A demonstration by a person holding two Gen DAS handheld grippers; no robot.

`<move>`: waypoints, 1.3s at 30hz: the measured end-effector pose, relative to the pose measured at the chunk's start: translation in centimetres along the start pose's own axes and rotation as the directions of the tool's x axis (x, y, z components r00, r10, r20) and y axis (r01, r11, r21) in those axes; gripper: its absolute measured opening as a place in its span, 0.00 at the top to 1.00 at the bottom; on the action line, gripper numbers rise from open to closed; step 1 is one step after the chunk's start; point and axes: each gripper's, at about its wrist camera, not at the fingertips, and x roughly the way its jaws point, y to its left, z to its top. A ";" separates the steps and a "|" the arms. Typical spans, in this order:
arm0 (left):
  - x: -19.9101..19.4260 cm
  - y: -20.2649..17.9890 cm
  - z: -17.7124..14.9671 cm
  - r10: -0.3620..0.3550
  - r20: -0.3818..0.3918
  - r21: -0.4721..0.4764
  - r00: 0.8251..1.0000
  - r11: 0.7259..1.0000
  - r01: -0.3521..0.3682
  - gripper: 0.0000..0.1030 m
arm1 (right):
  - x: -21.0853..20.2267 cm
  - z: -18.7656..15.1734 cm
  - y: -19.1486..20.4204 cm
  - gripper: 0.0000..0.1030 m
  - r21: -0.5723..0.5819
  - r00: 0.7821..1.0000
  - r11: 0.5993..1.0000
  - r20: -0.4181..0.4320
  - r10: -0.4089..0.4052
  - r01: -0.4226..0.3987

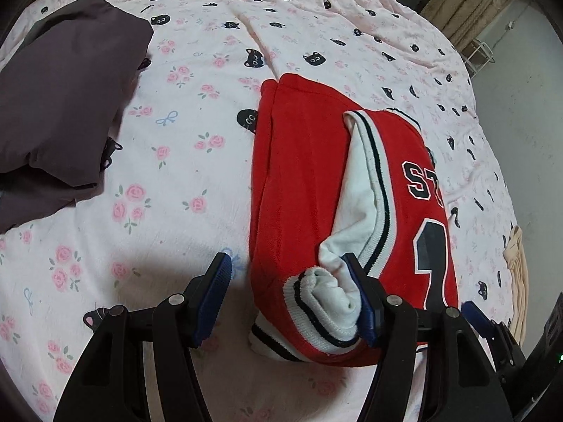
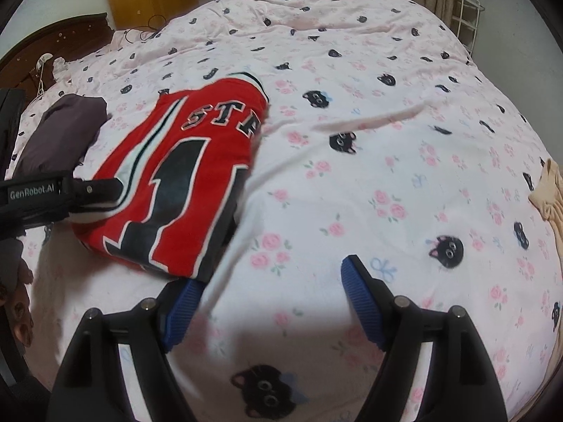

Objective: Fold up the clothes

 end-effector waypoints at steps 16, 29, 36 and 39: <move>0.2 0.3 0.0 -0.013 -0.003 -0.012 1.000 1.000 0.013 0.42 | 0.0 -1.9 -0.8 0.19 -0.021 0.999 0.998 -0.004 -0.053 0.053; -2.9 2.1 0.8 -0.091 0.091 -0.103 0.992 0.990 0.100 0.42 | -4.1 -1.1 3.0 0.18 -0.179 0.990 0.982 0.138 -0.035 0.060; -4.5 4.8 1.2 -0.176 0.114 -0.168 0.978 0.967 0.194 0.43 | -5.3 0.9 2.9 0.18 -0.121 0.963 0.974 0.168 0.210 -0.191; -3.5 4.5 1.1 -0.192 0.063 -0.161 0.979 0.967 0.200 0.43 | -4.3 2.5 3.1 0.18 -0.112 0.967 0.976 0.153 0.203 -0.188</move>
